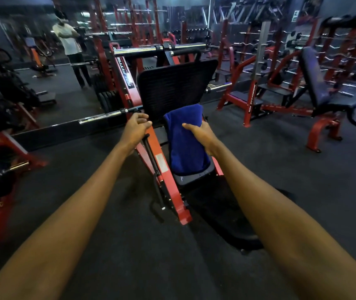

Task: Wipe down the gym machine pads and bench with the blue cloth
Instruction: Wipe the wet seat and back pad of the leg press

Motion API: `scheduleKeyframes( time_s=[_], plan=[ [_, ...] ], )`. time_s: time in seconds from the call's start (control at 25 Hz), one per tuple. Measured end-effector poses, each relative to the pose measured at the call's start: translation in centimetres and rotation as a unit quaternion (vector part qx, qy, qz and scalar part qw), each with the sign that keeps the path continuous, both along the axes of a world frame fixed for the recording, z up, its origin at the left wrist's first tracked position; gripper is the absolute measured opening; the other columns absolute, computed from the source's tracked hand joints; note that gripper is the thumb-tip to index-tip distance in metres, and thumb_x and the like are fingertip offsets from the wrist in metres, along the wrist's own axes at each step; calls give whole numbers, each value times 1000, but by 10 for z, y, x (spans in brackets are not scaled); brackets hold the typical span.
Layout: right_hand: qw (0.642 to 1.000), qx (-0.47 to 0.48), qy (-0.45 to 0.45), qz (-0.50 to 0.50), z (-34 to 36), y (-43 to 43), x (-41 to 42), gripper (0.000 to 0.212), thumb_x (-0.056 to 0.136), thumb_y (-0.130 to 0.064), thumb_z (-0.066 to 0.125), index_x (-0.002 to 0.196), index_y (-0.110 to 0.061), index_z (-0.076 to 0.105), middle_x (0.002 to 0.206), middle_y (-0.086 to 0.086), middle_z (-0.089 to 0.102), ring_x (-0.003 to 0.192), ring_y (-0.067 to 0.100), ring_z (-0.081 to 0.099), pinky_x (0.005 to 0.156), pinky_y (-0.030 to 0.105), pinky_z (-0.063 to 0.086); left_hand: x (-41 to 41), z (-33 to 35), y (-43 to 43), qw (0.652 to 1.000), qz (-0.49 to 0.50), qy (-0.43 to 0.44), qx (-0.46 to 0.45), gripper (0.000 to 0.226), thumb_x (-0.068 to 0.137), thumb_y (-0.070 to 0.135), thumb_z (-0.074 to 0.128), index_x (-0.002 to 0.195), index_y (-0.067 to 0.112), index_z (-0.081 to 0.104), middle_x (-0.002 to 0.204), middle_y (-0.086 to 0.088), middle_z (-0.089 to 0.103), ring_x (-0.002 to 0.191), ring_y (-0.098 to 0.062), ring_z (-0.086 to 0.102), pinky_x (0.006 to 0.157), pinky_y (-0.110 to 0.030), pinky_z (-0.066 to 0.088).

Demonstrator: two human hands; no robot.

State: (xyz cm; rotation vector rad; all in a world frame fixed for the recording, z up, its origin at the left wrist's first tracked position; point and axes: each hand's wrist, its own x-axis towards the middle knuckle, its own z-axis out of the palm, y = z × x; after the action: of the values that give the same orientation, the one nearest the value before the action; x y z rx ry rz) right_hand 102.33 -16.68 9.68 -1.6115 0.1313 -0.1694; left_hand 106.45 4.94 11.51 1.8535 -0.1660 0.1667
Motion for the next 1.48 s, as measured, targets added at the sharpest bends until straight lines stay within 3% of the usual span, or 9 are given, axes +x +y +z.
scheduleKeyframes(
  time_s=[0.16, 0.32, 0.4, 0.6, 0.76, 1.0, 1.2, 1.32, 1.48],
  plan=[
    [997, -18, 21, -74, -27, -21, 9, 21, 90, -25, 64, 109, -17, 64, 106, 5, 72, 99, 21, 69, 94, 45, 56, 18, -26, 5, 996, -65, -10, 59, 21, 94, 0, 54, 90, 17, 66, 87, -7, 66, 79, -13, 60, 77, -21, 49],
    [982, -52, 67, -169, -92, -75, 28, 63, 70, -45, 62, 126, -17, 56, 117, 5, 69, 106, 22, 67, 96, 46, 55, 36, -84, -29, 990, -113, 52, 63, 33, 96, -9, 45, 82, 16, 62, 80, -5, 64, 74, -12, 61, 65, -13, 48],
    [971, -73, 108, -203, -130, -110, 38, 71, 64, -48, 59, 130, -20, 52, 121, 3, 67, 109, 22, 65, 97, 46, 54, 52, -122, -52, 983, -144, 86, 78, 32, 96, -9, 44, 85, 14, 63, 81, -7, 64, 76, -16, 61, 63, -13, 49],
    [952, -84, 169, -242, -178, -168, 57, 35, 86, -18, 61, 120, -11, 61, 114, 8, 69, 106, 27, 66, 92, 41, 55, 101, -187, -123, 965, -184, 151, 112, 31, 94, -11, 44, 85, 11, 62, 79, -4, 63, 62, -1, 62, 59, -12, 46],
    [942, -82, 196, -261, -212, -200, 78, 32, 90, -15, 58, 121, -12, 60, 111, 8, 69, 100, 25, 66, 90, 44, 56, 142, -212, -182, 952, -219, 180, 117, 22, 94, -12, 43, 99, 0, 60, 79, -3, 61, 50, 8, 58, 49, -7, 41],
    [916, -94, 237, -310, -241, -233, 98, 28, 93, -17, 58, 122, -15, 60, 114, 5, 69, 103, 22, 65, 95, 47, 54, 199, -271, -231, 917, -291, 244, 125, 22, 94, -12, 44, 91, 3, 61, 77, -5, 60, 48, 9, 56, 48, -7, 39],
    [877, -177, 256, -365, -265, -258, 99, 39, 91, -7, 52, 129, -15, 57, 116, -1, 65, 108, 20, 60, 92, 34, 47, 246, -341, -262, 877, -346, 301, 143, 27, 93, -5, 49, 82, 16, 63, 78, -2, 64, 58, -2, 57, 49, -7, 38],
    [842, -264, 274, -383, -295, -272, 96, 49, 77, 4, 44, 123, -11, 57, 110, 4, 64, 102, 27, 59, 90, 40, 48, 254, -405, -278, 853, -355, 347, 161, 28, 92, -1, 52, 80, 21, 65, 80, -1, 67, 68, -13, 59, 58, -21, 43],
    [756, -481, 307, -320, -361, -294, 81, 78, 61, -4, 49, 139, -13, 54, 139, 7, 57, 124, 31, 50, 103, 45, 40, 245, -519, -301, 809, -339, 415, 239, 17, 88, 10, 54, 85, 22, 67, 93, -9, 71, 91, -31, 67, 84, -44, 56]
  ],
)
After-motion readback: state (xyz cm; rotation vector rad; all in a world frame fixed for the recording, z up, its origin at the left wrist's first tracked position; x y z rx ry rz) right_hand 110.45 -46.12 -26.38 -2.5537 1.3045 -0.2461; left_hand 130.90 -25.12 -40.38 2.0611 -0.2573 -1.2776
